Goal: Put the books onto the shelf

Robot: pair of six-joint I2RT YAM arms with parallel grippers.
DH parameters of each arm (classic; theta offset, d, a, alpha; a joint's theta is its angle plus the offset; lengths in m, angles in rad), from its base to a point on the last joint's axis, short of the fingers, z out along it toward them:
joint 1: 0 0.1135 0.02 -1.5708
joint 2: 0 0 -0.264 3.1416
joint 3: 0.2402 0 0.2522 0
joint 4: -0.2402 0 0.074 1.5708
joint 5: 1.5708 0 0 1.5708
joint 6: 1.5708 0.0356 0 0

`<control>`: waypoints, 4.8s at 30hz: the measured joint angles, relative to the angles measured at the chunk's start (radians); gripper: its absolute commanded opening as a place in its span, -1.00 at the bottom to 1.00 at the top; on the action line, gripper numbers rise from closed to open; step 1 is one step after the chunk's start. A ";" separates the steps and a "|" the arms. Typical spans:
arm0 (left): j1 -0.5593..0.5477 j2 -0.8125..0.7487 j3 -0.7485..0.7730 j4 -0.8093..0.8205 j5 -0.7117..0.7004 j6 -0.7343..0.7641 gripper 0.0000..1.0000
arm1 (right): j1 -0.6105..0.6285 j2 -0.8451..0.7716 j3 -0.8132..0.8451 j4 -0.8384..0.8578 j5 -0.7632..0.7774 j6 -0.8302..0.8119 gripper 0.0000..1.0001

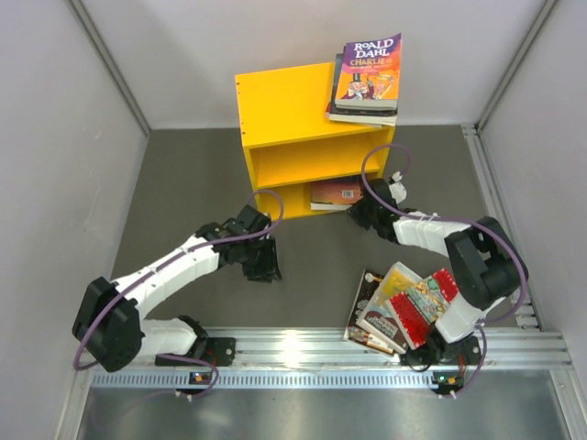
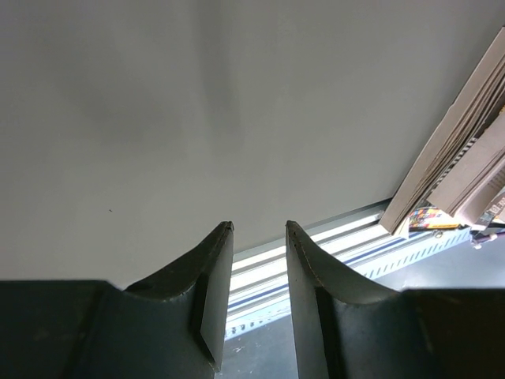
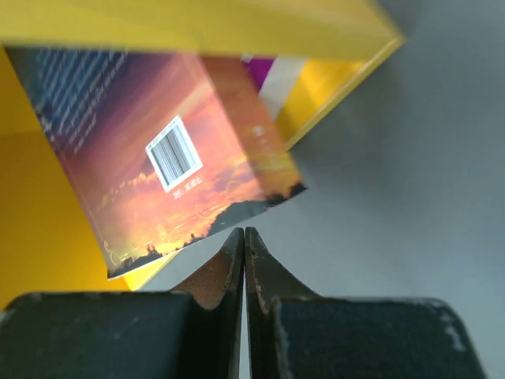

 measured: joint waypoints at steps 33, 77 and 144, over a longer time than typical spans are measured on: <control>-0.300 0.416 0.378 0.082 0.072 0.127 -0.13 | -0.386 -0.761 -0.057 -1.244 0.150 -0.237 1.00; -0.278 0.222 0.235 0.042 -0.024 0.077 -0.16 | 0.340 -0.194 0.155 -0.855 -0.117 -0.132 1.00; -0.077 -0.041 0.084 0.342 0.158 -0.143 0.61 | -0.011 -0.811 -0.061 -0.454 -0.437 -0.114 -1.00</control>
